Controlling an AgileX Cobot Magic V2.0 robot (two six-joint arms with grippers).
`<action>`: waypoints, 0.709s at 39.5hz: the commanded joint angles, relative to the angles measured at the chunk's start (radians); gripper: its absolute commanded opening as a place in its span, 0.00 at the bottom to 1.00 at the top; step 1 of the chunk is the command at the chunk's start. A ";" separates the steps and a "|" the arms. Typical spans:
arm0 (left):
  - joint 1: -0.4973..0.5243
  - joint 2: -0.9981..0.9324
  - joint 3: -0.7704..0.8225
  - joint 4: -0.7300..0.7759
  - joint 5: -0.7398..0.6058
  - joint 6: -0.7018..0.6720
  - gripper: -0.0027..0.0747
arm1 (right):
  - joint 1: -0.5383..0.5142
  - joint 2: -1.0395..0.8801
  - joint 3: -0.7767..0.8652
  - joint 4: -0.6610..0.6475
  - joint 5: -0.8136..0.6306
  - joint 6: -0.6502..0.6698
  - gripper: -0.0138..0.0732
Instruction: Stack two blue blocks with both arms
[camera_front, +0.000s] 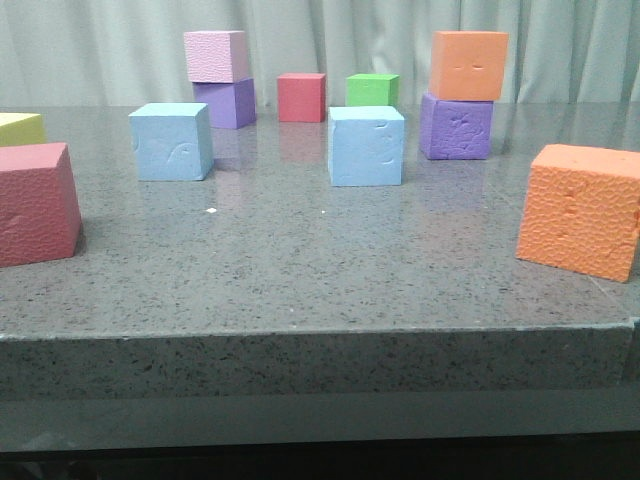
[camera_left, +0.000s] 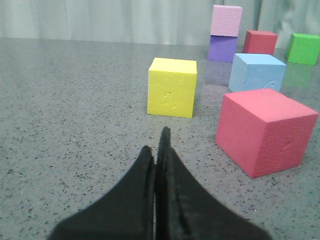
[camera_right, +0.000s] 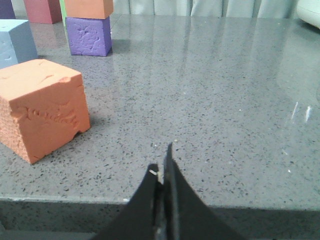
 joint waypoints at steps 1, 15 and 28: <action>0.001 -0.018 0.002 0.012 -0.084 -0.002 0.01 | -0.007 -0.017 -0.006 -0.008 -0.088 -0.003 0.08; 0.001 -0.018 0.002 0.012 -0.248 -0.002 0.01 | -0.007 -0.017 -0.006 -0.008 -0.100 -0.003 0.08; 0.001 -0.018 0.002 0.010 -0.455 -0.002 0.01 | -0.007 -0.017 -0.006 -0.008 -0.263 -0.003 0.08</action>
